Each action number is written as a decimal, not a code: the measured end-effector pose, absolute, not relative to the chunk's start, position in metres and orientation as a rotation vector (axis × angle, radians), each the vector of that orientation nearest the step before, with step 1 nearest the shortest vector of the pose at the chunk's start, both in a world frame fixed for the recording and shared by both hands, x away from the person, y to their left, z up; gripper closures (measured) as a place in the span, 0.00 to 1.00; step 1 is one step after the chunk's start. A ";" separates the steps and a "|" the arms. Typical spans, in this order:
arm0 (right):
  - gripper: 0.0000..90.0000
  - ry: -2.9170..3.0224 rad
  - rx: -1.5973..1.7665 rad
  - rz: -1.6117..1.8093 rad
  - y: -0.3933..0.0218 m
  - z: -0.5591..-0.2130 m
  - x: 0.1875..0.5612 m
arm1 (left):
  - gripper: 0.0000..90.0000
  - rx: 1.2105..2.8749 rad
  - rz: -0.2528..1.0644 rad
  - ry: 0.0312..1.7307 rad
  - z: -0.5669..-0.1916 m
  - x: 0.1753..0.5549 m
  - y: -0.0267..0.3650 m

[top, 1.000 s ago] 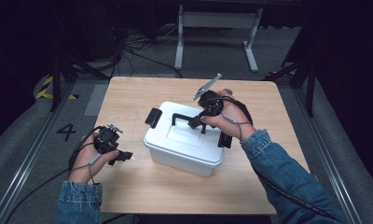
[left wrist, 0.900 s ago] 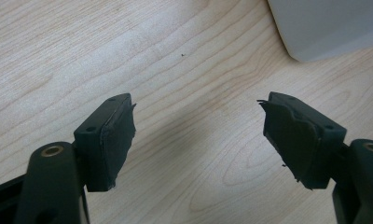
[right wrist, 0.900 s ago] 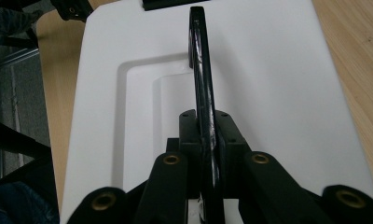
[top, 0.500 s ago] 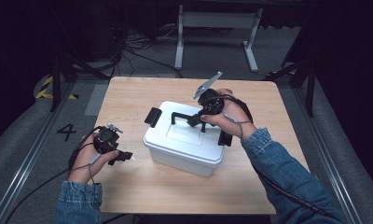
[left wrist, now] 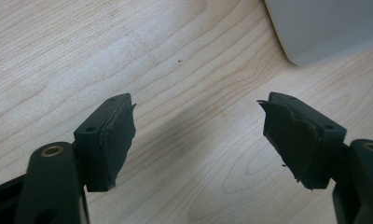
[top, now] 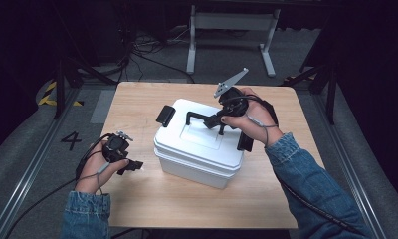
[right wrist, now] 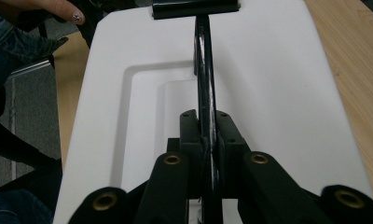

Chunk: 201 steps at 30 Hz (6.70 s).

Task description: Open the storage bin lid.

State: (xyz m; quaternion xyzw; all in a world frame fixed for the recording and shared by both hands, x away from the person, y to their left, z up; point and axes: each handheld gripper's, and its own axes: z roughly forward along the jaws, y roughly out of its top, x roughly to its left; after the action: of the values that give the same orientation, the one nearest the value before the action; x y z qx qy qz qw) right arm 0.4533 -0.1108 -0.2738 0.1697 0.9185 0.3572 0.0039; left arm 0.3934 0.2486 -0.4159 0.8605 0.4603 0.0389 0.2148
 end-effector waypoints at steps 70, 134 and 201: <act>0.94 2.479 1.172 1.061 -0.330 -0.283 0.510 | 0.28 2.394 0.096 1.298 -0.420 0.392 0.251; 0.94 2.518 1.359 1.054 -0.353 -0.432 0.521 | 0.28 2.423 0.089 1.284 -0.424 0.393 0.248; 0.56 2.576 0.967 1.323 -0.291 -0.393 0.376 | 0.28 2.439 0.089 1.277 -0.424 0.390 0.242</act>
State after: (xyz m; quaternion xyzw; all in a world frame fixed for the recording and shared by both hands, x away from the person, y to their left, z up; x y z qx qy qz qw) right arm 0.3758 -0.2913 -0.3934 0.3165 0.8429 0.4329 0.0442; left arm 0.3902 0.2424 -0.4244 0.8689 0.4550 0.0317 0.1921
